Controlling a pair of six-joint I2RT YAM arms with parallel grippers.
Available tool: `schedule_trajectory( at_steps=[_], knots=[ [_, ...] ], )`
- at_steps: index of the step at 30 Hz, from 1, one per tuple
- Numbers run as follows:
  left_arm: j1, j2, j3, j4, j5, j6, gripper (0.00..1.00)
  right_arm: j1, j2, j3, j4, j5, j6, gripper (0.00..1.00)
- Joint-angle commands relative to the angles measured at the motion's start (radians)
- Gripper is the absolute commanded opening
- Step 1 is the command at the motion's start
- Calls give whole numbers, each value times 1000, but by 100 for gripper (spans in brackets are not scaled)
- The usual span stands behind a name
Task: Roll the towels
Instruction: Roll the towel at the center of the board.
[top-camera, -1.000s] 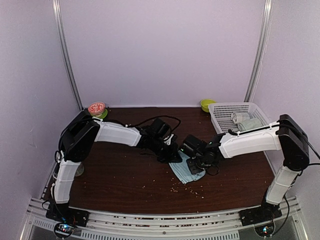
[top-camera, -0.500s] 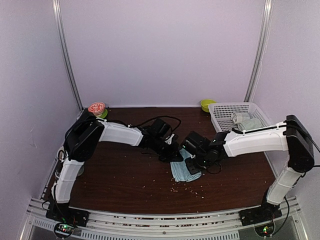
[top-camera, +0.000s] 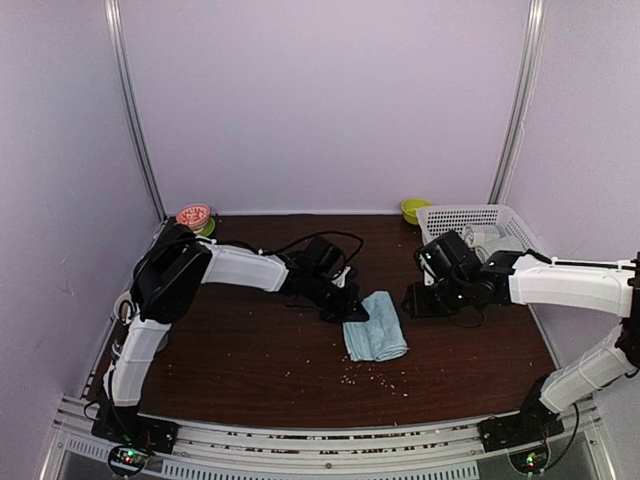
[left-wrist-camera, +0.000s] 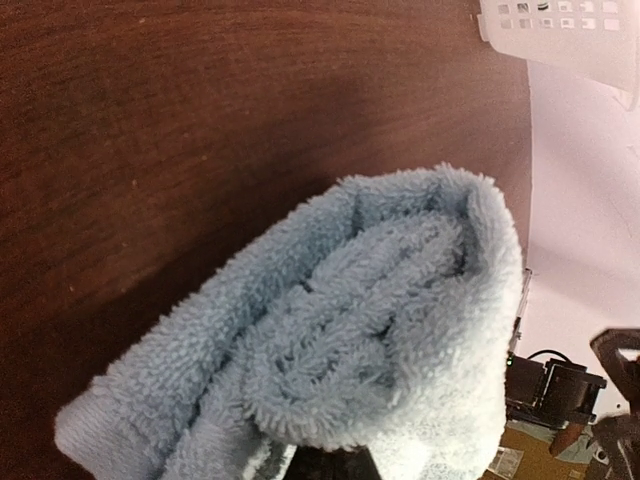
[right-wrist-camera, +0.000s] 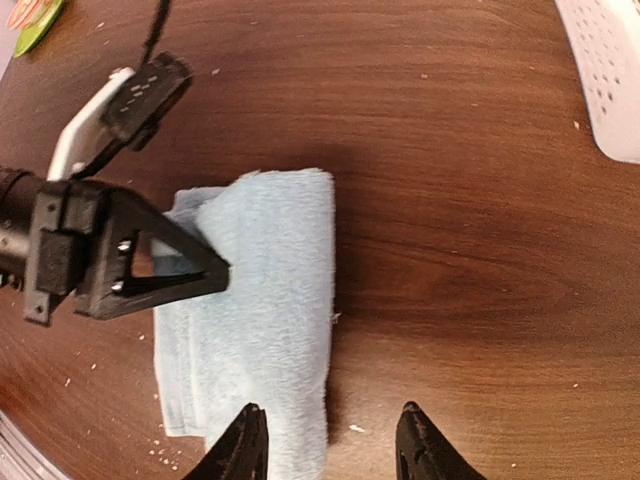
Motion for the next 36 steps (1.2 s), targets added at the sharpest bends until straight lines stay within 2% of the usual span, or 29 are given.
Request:
schedule_trajectory(
  at_steps=[1, 10, 16, 28, 36],
  knots=[
    [7, 52, 10, -27, -32, -4, 0, -68, -2, -69, 82, -53, 69, 44],
    [7, 40, -10, -31, -27, -3, 0, -86, 153, -82, 185, -157, 90, 43],
    [6, 20, -30, -32, -26, 1, 0, -86, 173, -69, 229, -200, 89, 45],
    [5, -28, -77, -50, -31, 24, 0, -34, 245, 12, 201, -219, 70, 47],
    [22, -96, -131, -91, -45, 65, 17, -7, 274, 45, 183, -193, 71, 50]
  ],
)
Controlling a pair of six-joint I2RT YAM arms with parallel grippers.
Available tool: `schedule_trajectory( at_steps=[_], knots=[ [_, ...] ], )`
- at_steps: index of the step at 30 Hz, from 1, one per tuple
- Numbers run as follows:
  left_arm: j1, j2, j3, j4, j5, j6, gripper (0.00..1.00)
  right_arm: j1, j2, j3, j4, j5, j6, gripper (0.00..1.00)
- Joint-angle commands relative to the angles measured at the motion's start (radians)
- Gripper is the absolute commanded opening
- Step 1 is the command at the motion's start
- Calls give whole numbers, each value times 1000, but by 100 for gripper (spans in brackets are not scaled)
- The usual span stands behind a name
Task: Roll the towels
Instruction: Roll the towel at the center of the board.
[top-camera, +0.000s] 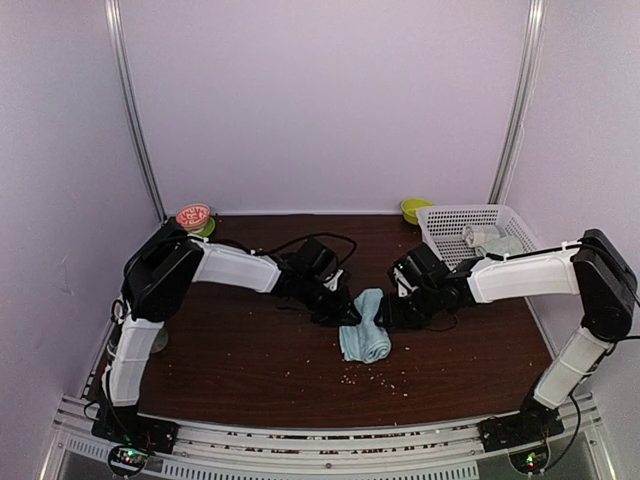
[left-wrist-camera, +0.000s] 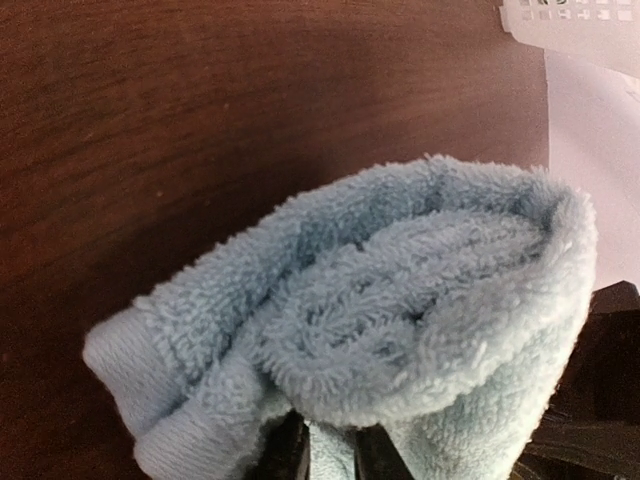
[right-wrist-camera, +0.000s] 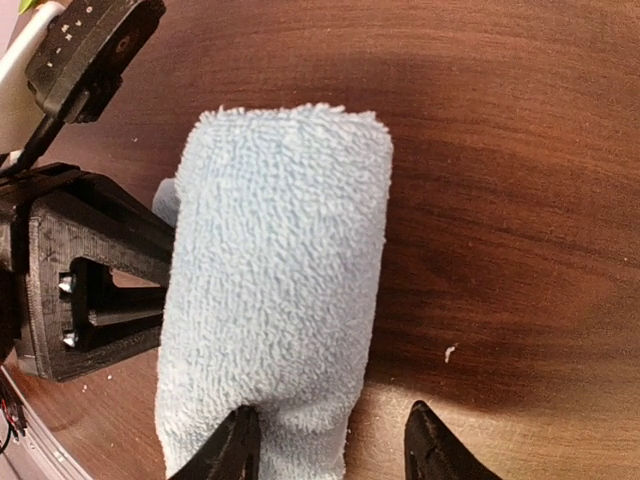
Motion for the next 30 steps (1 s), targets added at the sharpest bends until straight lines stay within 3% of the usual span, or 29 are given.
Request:
schedule_trajectory(
  at_steps=[1, 17, 30],
  knots=[
    [14, -52, -50, -89, -42, 41, 18, 18, 22, 33, -4, 23, -3, 50],
    [22, -176, -61, -220, -81, 149, 28, 40, 73, 84, -20, 37, -7, 52],
    [23, -301, -162, -281, -179, 197, 26, 48, 92, 109, -37, 49, -17, 52]
  ],
)
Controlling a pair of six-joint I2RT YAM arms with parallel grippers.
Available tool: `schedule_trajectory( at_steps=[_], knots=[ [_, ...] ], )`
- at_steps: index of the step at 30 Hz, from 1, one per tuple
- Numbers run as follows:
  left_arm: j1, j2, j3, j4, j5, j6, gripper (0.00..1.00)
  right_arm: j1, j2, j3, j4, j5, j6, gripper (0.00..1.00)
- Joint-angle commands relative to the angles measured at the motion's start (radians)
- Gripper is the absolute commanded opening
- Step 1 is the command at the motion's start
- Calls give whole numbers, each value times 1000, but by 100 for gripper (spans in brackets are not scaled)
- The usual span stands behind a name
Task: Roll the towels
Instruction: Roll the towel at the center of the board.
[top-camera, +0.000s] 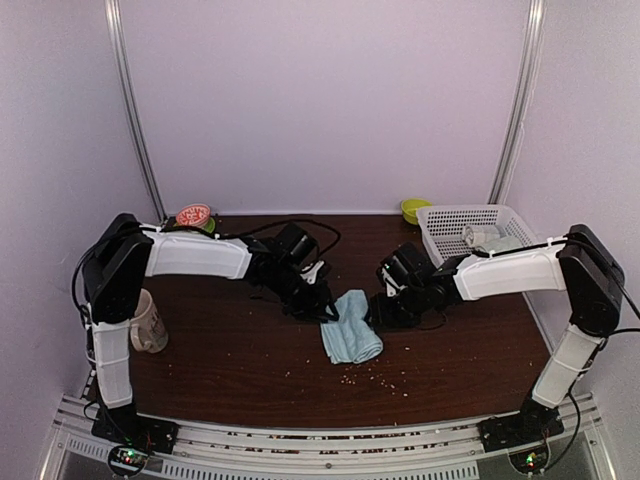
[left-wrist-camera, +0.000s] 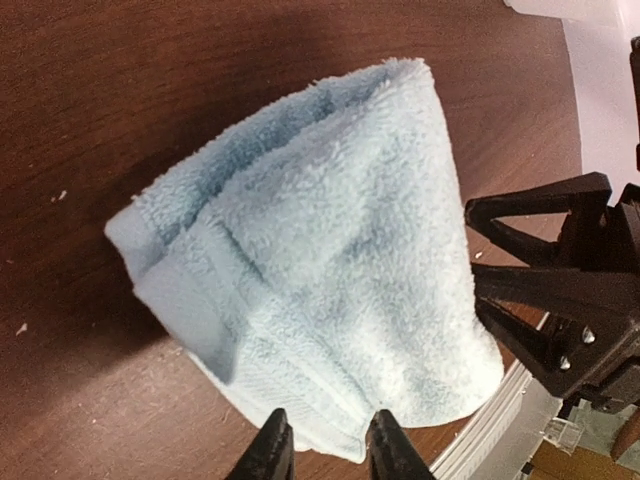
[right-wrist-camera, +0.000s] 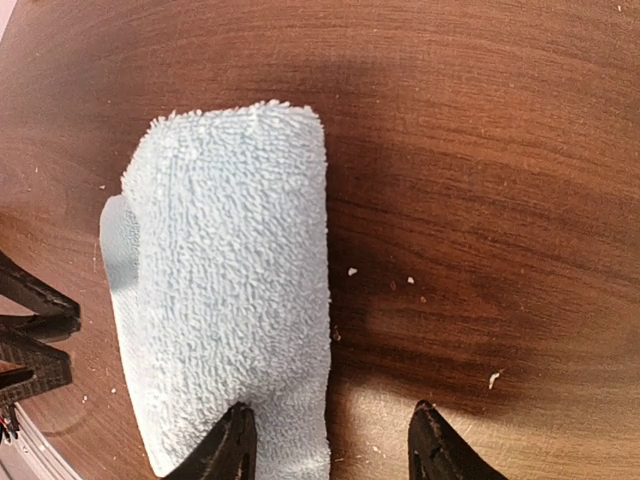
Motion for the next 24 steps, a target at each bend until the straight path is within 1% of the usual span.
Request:
schedule_trajectory(
  at_steps=[1, 6, 9, 12, 20, 24],
  knots=[
    [6, -48, -47, -27, -82, 38, 25, 10, 15, 25, -15, 27, -12, 52],
    [7, -28, -65, -25, -126, 34, 19, 12, 17, 30, -19, 32, -10, 52],
    [7, 11, -49, -23, -124, 33, 17, 13, 21, 37, -25, 34, -14, 52],
    [6, 48, -40, -10, -115, 23, 14, 15, 22, 41, -26, 35, -14, 52],
    [5, 68, -49, 27, -91, 14, 0, 37, 27, 83, -37, 28, -12, 52],
    [0, 68, -65, 51, -78, 5, 0, 53, 49, 120, -47, 28, -11, 52]
  ],
)
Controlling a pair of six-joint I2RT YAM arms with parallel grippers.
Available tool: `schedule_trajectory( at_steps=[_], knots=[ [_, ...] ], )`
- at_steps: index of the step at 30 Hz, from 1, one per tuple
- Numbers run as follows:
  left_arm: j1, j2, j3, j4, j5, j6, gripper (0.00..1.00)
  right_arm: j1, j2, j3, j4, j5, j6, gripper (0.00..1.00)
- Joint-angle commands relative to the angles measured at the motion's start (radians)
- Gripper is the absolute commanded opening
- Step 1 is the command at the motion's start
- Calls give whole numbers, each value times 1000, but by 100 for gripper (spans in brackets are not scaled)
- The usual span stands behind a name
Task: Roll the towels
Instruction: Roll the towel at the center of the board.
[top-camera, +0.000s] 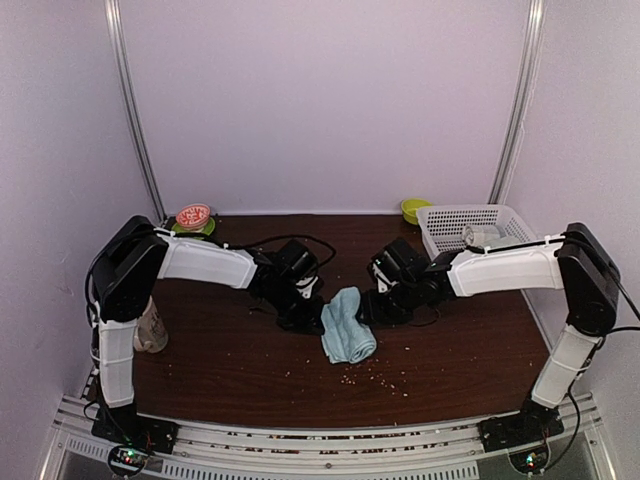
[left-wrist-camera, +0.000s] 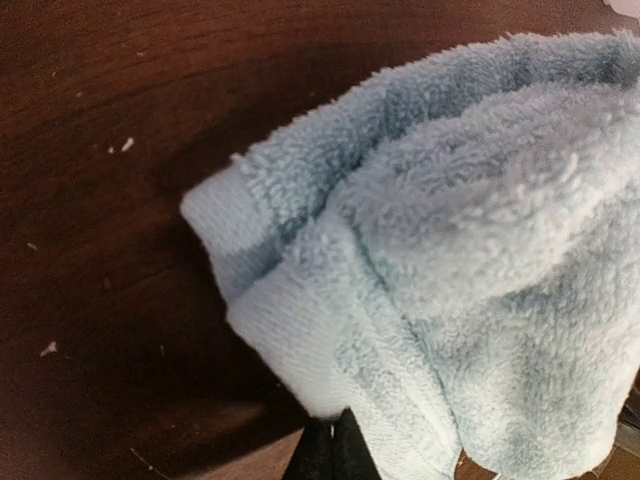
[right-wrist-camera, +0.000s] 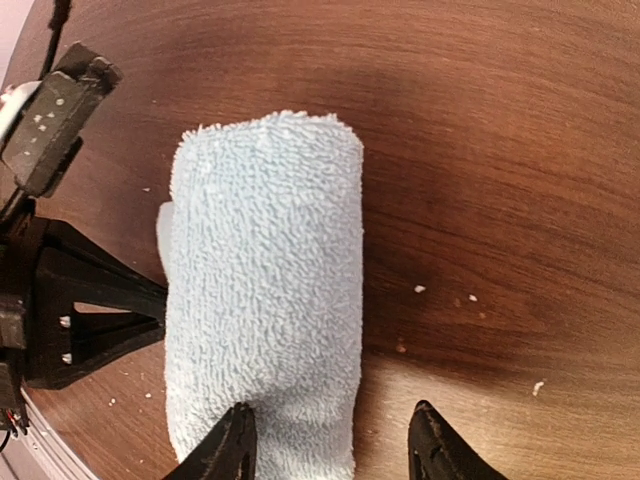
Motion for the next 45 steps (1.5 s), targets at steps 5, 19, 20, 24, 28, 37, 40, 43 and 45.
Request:
schedule_trajectory(
  at_steps=[5, 19, 20, 24, 28, 37, 40, 43, 45],
  knots=[
    [-4, 18, -20, 61, 18, -11, 0, 37, 56, 80, -22, 20, -8, 52],
    [-5, -16, -68, 90, 25, -17, 0, 91, 126, 131, -15, 21, 22, 53],
    [-5, -20, -73, 94, 25, -18, 0, 93, 130, 134, -14, 22, 24, 53],
    [-5, -37, -96, 99, 25, -20, 0, 102, 154, 141, -15, 26, 29, 53],
    [-5, -82, -141, 95, 12, -3, 0, 104, 181, 144, -14, 28, 31, 53],
    [5, -262, -232, 50, -1, 31, 0, 106, 200, 138, 6, 23, 35, 53],
    [10, -308, -218, 68, 3, 22, 0, 105, 198, 134, 13, 20, 29, 52],
    [16, -305, -169, 108, 17, 19, 0, 105, 193, 123, 21, 19, 20, 52],
    [19, -274, -118, 121, 31, 21, 0, 104, 192, 119, 21, 17, 16, 52]
  ],
)
